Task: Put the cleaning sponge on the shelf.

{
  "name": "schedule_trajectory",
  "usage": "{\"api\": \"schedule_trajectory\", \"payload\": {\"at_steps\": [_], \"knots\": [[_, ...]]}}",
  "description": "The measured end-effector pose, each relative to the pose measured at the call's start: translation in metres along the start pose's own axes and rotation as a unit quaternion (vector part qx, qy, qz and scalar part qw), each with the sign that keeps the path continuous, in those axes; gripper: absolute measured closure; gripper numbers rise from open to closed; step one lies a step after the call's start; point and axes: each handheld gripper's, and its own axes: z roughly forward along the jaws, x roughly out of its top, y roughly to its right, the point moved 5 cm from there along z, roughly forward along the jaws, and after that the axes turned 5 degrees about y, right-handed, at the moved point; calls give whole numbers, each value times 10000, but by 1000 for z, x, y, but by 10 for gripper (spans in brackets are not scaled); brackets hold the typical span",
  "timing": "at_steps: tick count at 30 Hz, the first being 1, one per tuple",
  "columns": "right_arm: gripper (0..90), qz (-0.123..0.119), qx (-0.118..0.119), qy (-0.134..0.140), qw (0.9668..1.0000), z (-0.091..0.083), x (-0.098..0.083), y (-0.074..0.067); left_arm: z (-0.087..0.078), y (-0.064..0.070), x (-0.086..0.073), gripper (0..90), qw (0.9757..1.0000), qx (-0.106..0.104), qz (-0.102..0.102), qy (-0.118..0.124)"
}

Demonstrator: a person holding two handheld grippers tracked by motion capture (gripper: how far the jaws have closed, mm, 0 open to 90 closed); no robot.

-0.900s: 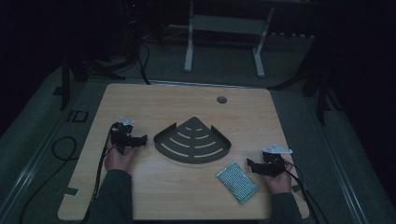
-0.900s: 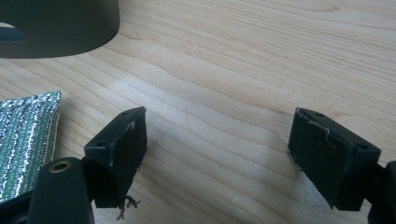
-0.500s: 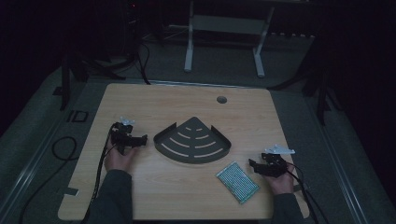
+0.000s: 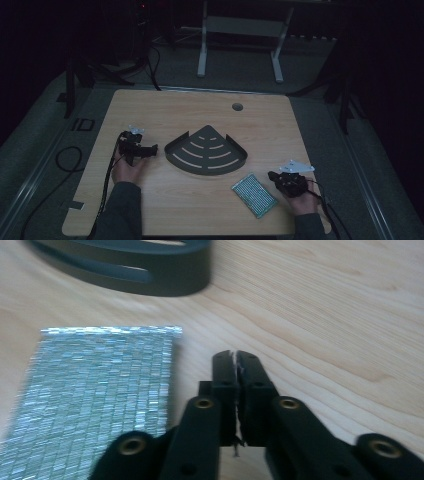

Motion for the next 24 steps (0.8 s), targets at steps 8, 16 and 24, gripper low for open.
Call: {"api": "schedule_trajectory", "payload": {"at_steps": [8,16,24], "knots": [[898,-295,305,-44,9991,-7,-3,-29,0,0,0,21,10000,0,0,1],[898,-318,545,-124,9979,-5,-10,-41,0,0,0,21,10000,0,-1,1],[900,-423,290,-346,9981,2,-15,-36,0,0,0,21,10000,0,0,1]]}}
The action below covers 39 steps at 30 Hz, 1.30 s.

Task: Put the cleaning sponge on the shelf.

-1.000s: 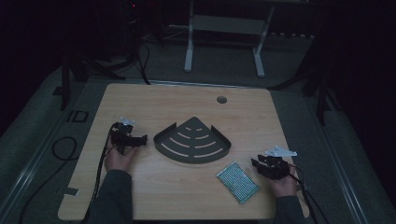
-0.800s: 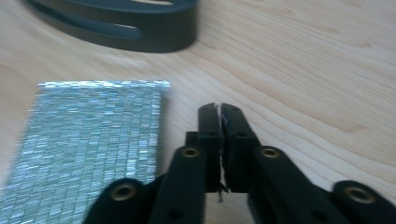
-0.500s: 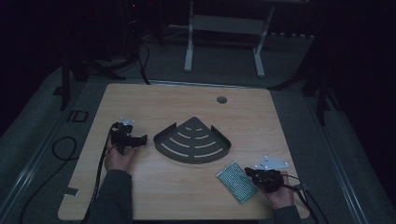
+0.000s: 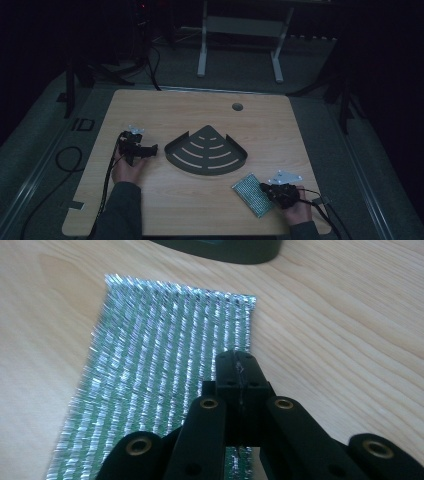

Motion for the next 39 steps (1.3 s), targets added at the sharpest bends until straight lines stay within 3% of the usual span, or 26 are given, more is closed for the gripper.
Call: {"api": "schedule_trajectory", "payload": {"at_steps": [18,27,32,39], "knots": [[900,182,-506,-89,9985,0,-2,29,0,0,0,21,10000,3,-3,-1],[842,232,-376,-119,9990,-13,13,41,0,0,0,21,10000,3,-3,0],[826,160,-193,-480,9985,-10,22,43,0,0,0,21,10000,3,-4,0],[768,159,46,-953,9953,-3,27,44,0,0,0,21,10000,4,-5,1]]}}
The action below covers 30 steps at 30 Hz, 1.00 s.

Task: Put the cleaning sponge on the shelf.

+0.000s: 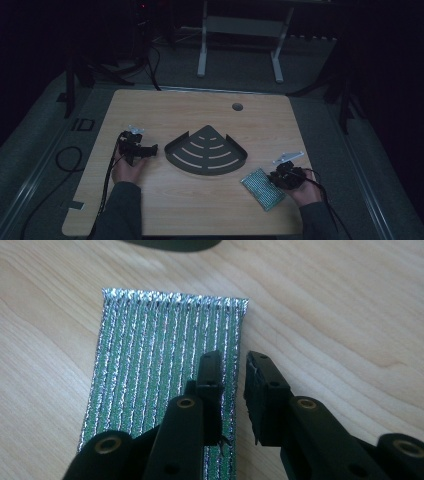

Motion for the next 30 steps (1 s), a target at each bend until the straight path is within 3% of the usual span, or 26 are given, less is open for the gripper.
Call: {"api": "schedule_trajectory", "payload": {"at_steps": [1,4,17,30], "knots": [[761,-2,18,-147,9999,3,1,0,0,0,0,21,10000,0,-1,0],[757,51,44,-242,9997,6,1,1,0,0,0,21,10000,1,-1,0],[741,306,229,-490,9981,13,-2,8,0,0,0,21,10000,2,1,-2],[789,591,529,-817,9935,19,-1,12,0,0,0,21,10000,2,-1,-1]]}}
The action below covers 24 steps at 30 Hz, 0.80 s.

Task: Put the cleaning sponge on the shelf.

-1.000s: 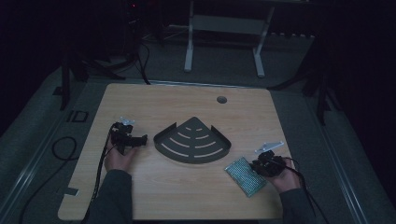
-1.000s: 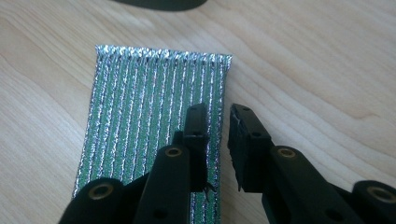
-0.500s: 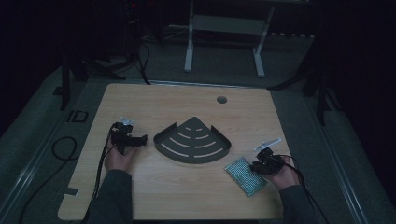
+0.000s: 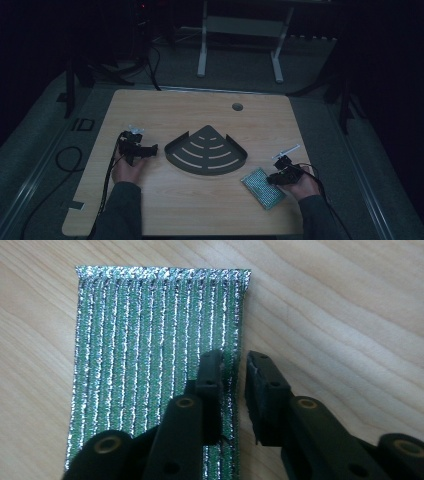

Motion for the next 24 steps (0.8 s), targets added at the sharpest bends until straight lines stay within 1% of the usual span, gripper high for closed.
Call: {"api": "schedule_trajectory", "payload": {"at_steps": [1,3,5,7,12,17,24], "knots": [[811,22,57,-26,10000,0,0,0,0,0,0,21,10000,-1,0,1],[828,21,55,-67,10000,0,1,-1,0,0,0,21,10000,-1,0,0],[849,-21,-11,-126,9999,0,2,-3,0,0,0,21,10000,0,1,-1],[884,-98,-135,-177,9997,0,3,-5,0,0,0,21,10000,0,-2,1],[894,-272,-304,-264,9988,-1,5,-10,0,0,0,21,10000,0,0,0],[896,-393,-339,-274,9983,-6,8,-14,0,0,0,21,10000,0,-1,1],[897,-442,-378,-259,9980,-14,12,-15,0,0,0,21,10000,0,-2,1]]}}
